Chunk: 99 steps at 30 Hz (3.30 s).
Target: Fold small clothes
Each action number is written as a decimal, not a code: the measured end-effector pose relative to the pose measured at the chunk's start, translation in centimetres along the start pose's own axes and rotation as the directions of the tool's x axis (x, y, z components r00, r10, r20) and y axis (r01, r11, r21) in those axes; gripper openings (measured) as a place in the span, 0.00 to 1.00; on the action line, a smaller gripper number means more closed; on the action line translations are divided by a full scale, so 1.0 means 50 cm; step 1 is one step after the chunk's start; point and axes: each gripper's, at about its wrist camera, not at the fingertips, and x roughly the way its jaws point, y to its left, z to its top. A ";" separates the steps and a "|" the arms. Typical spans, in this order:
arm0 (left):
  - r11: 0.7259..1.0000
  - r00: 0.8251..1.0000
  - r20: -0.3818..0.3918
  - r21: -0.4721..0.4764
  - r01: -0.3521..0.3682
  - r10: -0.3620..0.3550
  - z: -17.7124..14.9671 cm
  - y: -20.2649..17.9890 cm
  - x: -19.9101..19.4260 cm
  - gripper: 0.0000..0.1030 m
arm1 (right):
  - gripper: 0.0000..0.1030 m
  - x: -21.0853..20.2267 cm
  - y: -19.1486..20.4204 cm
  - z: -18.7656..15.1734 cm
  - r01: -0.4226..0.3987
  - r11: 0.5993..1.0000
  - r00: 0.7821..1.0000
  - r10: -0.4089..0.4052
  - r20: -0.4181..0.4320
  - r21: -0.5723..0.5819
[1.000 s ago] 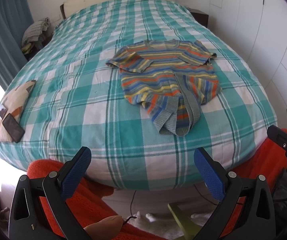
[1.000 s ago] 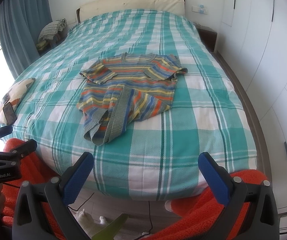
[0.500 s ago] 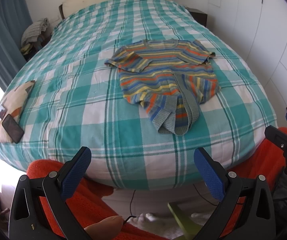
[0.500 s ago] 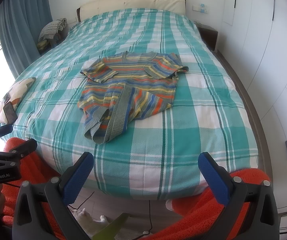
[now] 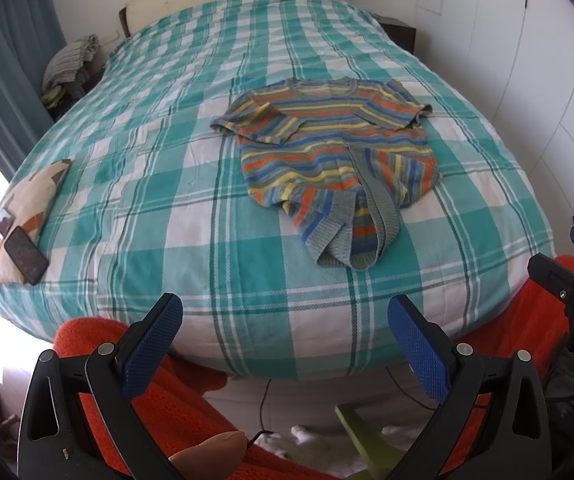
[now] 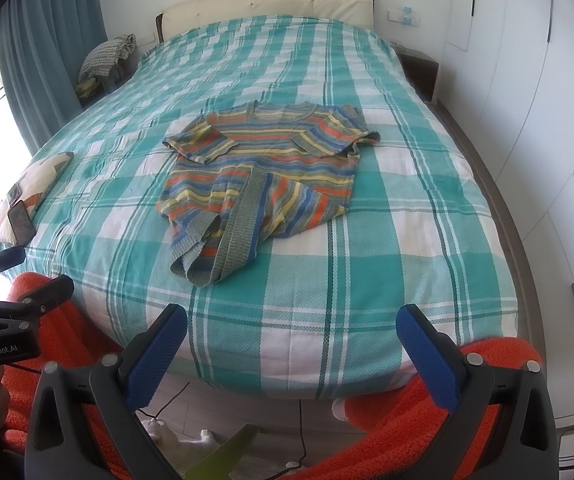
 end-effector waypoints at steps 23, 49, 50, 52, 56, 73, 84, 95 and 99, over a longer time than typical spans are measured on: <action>1.000 1.000 -0.007 -0.002 0.004 -0.005 0.000 0.002 -0.002 1.00 | 1.00 0.000 0.010 -0.004 -0.001 1.000 1.000 0.001 -0.007 -0.003; 0.944 0.932 -0.163 -0.119 0.308 -0.325 0.119 0.042 0.270 0.99 | 1.00 0.170 -0.062 0.084 -0.023 0.996 1.000 0.021 -0.018 -0.081; 0.928 0.915 -0.178 -0.156 0.338 -0.363 0.134 0.045 0.304 0.99 | 1.00 0.199 -0.055 0.110 -0.060 0.994 0.998 0.059 -0.019 -0.095; 0.909 0.893 -0.212 -0.226 0.350 -0.397 0.157 0.047 0.370 0.98 | 0.99 0.267 -0.049 0.163 -0.159 0.984 0.986 0.156 -0.051 -0.076; 0.854 0.848 -0.242 -0.366 0.370 -0.471 0.165 0.060 0.453 0.71 | 0.98 0.399 -0.037 0.263 -0.189 0.975 0.979 0.178 -0.102 -0.112; 0.803 0.833 -0.138 -0.389 0.451 -0.535 0.084 0.218 0.340 0.06 | 0.05 0.411 -0.018 0.284 -0.410 0.860 0.912 0.381 -0.150 -0.305; 0.846 0.855 -0.201 -0.367 0.386 -0.478 0.027 0.252 0.351 0.06 | 0.05 0.238 -0.182 0.088 -0.249 0.937 0.963 0.213 -0.163 -0.245; 0.852 0.871 -0.223 -0.412 0.323 -0.438 -0.018 0.303 0.334 0.06 | 0.20 0.257 -0.282 0.017 -0.127 0.991 0.962 0.115 -0.247 -0.036; 0.829 0.868 -0.201 -0.453 0.328 -0.454 -0.034 0.323 0.326 0.32 | 0.60 0.225 -0.333 0.004 -0.156 0.966 0.957 0.199 -0.210 0.204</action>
